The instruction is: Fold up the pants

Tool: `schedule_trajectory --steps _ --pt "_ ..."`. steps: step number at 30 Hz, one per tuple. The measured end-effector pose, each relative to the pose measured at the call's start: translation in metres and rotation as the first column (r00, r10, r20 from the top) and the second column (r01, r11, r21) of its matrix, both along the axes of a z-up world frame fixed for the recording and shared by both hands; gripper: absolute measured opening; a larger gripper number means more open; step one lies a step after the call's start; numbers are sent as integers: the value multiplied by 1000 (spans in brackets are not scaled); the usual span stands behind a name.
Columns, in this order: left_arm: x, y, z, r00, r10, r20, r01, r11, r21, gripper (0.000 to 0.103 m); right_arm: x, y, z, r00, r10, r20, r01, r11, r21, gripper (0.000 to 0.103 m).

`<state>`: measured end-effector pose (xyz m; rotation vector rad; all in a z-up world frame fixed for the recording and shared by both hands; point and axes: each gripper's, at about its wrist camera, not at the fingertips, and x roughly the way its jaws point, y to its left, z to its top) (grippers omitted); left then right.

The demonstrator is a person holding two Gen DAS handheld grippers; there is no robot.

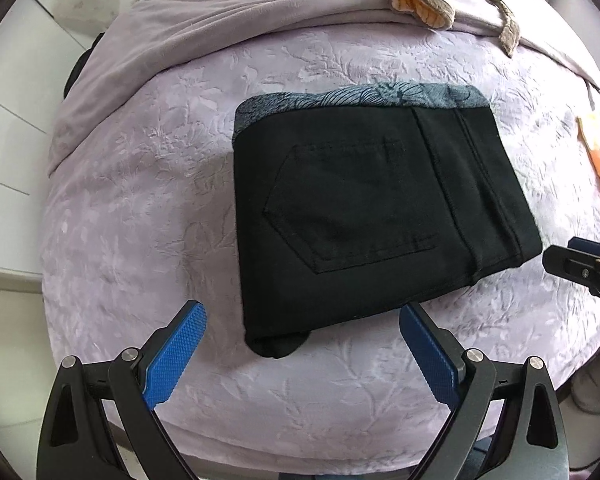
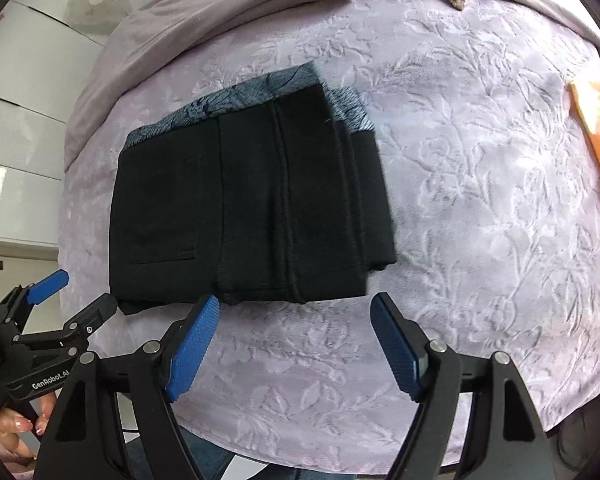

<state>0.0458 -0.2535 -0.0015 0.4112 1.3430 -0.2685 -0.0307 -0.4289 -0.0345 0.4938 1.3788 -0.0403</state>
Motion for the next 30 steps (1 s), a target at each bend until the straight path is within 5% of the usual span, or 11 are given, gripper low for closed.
schedule_trajectory --steps 14,30 --pt "-13 -31 11 997 71 18 -72 997 17 98 -14 -52 0 1000 21 -2 -21 999 36 81" --pt "-33 -15 18 983 182 27 -183 982 43 98 -9 -44 -8 994 108 -1 -107 988 115 81"
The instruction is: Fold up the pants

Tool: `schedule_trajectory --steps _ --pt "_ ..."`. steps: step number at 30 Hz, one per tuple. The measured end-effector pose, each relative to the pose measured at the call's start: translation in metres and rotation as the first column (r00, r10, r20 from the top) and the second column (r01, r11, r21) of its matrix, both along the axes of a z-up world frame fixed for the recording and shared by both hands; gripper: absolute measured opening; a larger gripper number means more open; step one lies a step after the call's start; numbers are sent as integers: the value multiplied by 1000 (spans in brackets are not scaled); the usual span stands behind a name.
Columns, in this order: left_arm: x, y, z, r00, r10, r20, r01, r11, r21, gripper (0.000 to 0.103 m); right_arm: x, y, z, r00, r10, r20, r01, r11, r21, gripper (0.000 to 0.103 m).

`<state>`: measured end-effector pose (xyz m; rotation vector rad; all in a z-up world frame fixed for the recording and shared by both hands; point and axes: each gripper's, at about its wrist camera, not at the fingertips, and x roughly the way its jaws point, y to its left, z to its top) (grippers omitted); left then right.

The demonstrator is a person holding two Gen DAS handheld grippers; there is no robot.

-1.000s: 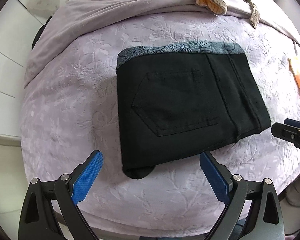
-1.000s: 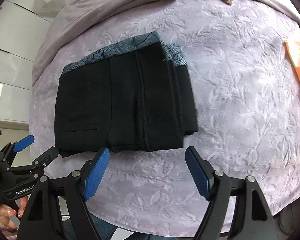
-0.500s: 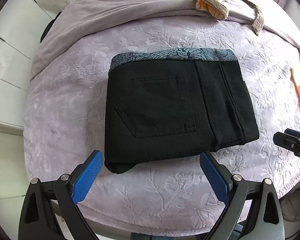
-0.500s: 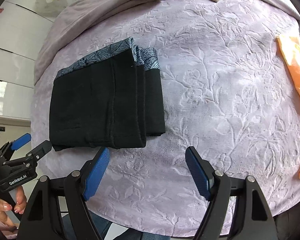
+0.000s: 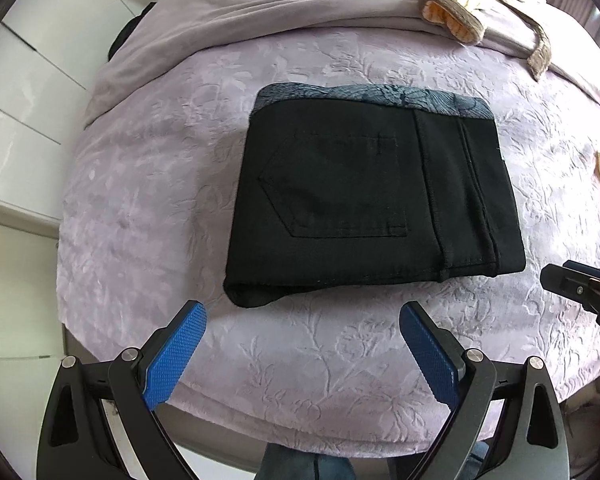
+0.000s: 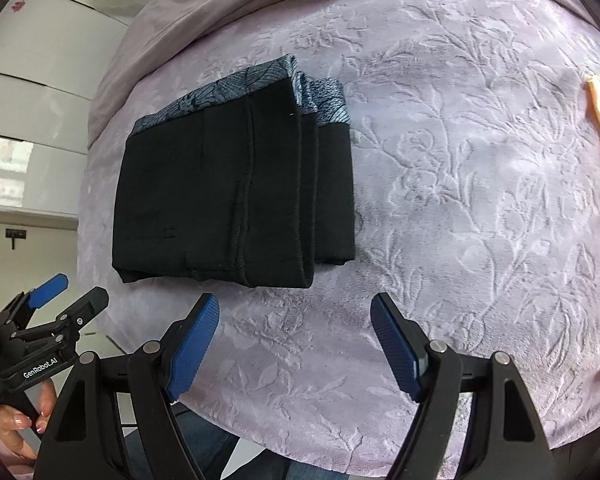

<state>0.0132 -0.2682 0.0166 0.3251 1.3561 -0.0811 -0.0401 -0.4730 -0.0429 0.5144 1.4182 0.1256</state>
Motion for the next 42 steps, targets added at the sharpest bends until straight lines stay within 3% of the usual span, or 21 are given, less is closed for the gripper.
schedule_trajectory --steps 8,16,23,42 --pt "7 5 1 1000 19 6 -19 1000 -19 98 3 3 6 1000 -4 12 4 1000 -2 81" --pt "16 3 -11 999 6 -47 -10 995 -96 98 -5 -1 4 999 -34 -31 34 999 -10 81" --pt "28 7 -17 998 4 -59 -10 995 -94 98 -4 -10 2 995 -90 -47 89 996 -6 81" --pt "73 28 -41 997 -3 -81 -4 996 -85 98 23 -18 -19 992 -92 -85 97 994 48 81"
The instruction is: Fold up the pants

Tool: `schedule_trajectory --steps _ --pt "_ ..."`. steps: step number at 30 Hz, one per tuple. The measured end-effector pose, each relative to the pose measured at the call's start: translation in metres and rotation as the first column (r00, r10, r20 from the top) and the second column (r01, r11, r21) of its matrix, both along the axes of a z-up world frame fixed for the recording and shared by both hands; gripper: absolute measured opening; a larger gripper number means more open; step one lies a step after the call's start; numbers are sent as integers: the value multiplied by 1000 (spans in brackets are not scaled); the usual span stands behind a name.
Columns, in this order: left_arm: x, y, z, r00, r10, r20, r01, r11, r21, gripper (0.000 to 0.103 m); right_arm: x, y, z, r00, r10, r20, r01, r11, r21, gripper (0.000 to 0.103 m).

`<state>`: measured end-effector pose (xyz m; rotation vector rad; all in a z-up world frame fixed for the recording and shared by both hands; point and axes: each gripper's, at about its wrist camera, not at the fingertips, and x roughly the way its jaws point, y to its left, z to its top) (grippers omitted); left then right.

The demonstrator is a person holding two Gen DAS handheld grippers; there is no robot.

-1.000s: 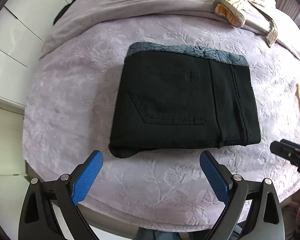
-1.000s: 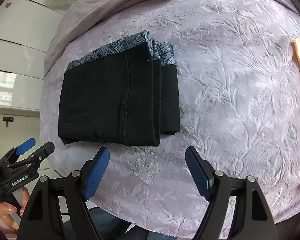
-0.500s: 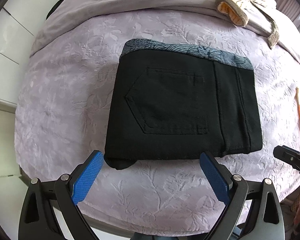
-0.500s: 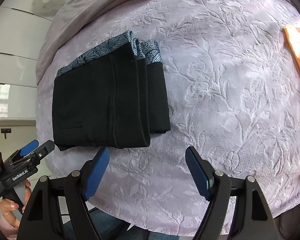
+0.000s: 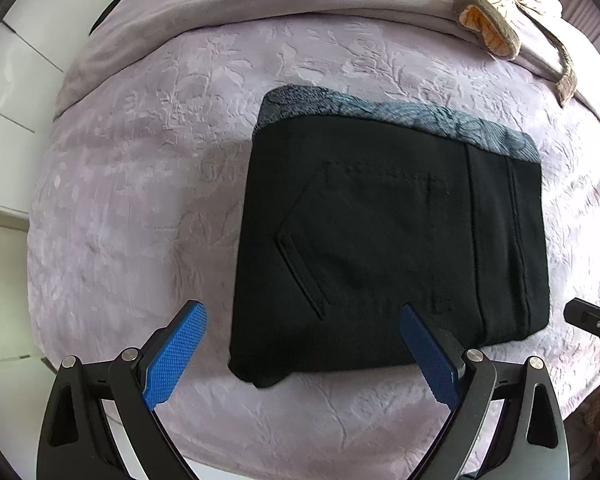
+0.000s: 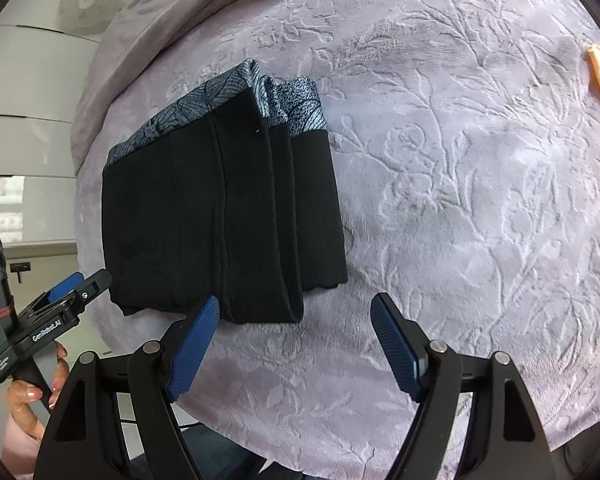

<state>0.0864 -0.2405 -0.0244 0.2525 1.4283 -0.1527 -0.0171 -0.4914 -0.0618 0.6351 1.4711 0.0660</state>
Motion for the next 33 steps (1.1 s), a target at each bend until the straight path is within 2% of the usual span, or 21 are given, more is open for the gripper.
schedule_trajectory --steps 6,12,17,19,21,24,26,28,30,33 --pt "36 15 -1 999 -27 27 30 996 -87 98 13 -12 -12 1000 -2 28 0 998 60 81" --pt "66 27 -29 994 -108 -9 103 971 -216 98 28 -31 -33 998 -13 65 2 986 168 81" --pt "79 37 -52 989 -125 -73 89 923 -374 98 44 -43 -59 997 -1 79 -20 966 259 81" --pt "83 36 -59 987 -134 -89 85 905 -417 98 49 -43 -67 996 2 85 -28 951 307 81" --pt "86 31 -66 983 -150 -109 88 896 -436 98 56 -41 -73 994 9 110 -50 925 378 82" --pt "85 21 -77 980 -158 -124 85 887 -454 99 68 -33 -80 992 45 115 -86 918 387 82" --pt "82 16 -77 982 -153 -109 91 895 -437 98 75 -28 -84 995 41 87 -73 914 398 81" --pt "78 12 -68 986 -150 -76 102 890 -444 83 78 -25 -86 998 32 53 -50 921 386 79" --pt "74 10 -57 987 -152 -56 113 890 -442 67 76 -22 -78 998 27 54 -46 922 384 64" --pt "65 7 -38 985 -169 -25 142 890 -434 60 69 -23 -62 998 -9 59 -17 905 426 53"
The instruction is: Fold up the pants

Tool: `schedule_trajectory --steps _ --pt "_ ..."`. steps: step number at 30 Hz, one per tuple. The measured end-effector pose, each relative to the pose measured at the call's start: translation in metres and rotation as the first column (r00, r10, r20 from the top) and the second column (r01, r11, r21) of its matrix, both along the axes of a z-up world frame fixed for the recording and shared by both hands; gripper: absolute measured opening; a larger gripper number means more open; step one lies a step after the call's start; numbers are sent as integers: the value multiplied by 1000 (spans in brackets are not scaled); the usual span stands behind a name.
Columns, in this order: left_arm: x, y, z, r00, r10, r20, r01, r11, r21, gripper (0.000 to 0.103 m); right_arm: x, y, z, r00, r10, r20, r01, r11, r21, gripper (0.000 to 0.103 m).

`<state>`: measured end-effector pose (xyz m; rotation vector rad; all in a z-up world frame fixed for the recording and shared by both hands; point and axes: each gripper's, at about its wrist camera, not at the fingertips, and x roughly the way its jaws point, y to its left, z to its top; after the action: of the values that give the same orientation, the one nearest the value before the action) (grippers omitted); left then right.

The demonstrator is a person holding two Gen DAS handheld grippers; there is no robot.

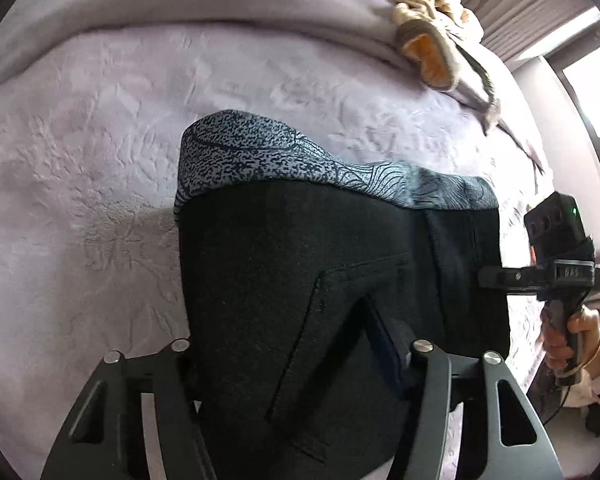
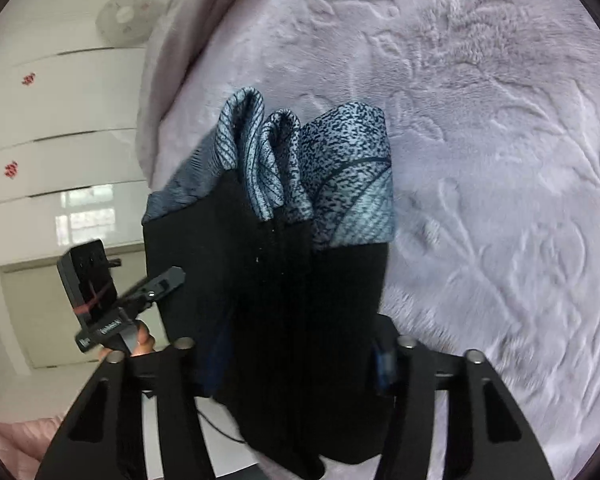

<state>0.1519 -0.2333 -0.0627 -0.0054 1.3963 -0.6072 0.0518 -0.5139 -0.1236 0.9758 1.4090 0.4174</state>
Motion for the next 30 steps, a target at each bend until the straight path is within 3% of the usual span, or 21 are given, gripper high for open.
schedule_trajectory --steps 2,8,12,15,19,21,24,27,30 --pt "-5 0 12 1000 -2 0 2 1000 -10 58 -6 -3 12 1000 -27 2 27 998 48 49" --pt "-26 15 47 1000 0 13 0 1000 -11 58 -26 6 48 999 -31 16 30 994 104 49" --pt "-45 29 59 1000 29 -10 -29 1000 -10 58 -47 16 56 999 -45 -10 46 987 151 49" --pt "-61 40 61 998 49 -25 -49 999 -8 58 -64 27 59 999 -46 -24 49 982 184 49" --pt "-77 44 40 996 79 -44 -77 996 38 58 -78 33 55 998 -41 -40 48 982 183 49" --pt "-79 47 22 995 103 -15 -101 989 109 59 -79 27 40 997 -35 -63 44 987 153 49" --pt "-76 50 6 992 120 47 -127 976 176 77 -78 23 21 993 -35 -111 38 999 30 52" --pt "-76 56 19 986 141 89 -156 968 198 77 -79 20 28 988 -63 -137 52 995 -83 61" --pt "-79 58 46 974 148 170 -185 957 224 77 -83 20 55 996 -25 -85 4 970 -243 61"
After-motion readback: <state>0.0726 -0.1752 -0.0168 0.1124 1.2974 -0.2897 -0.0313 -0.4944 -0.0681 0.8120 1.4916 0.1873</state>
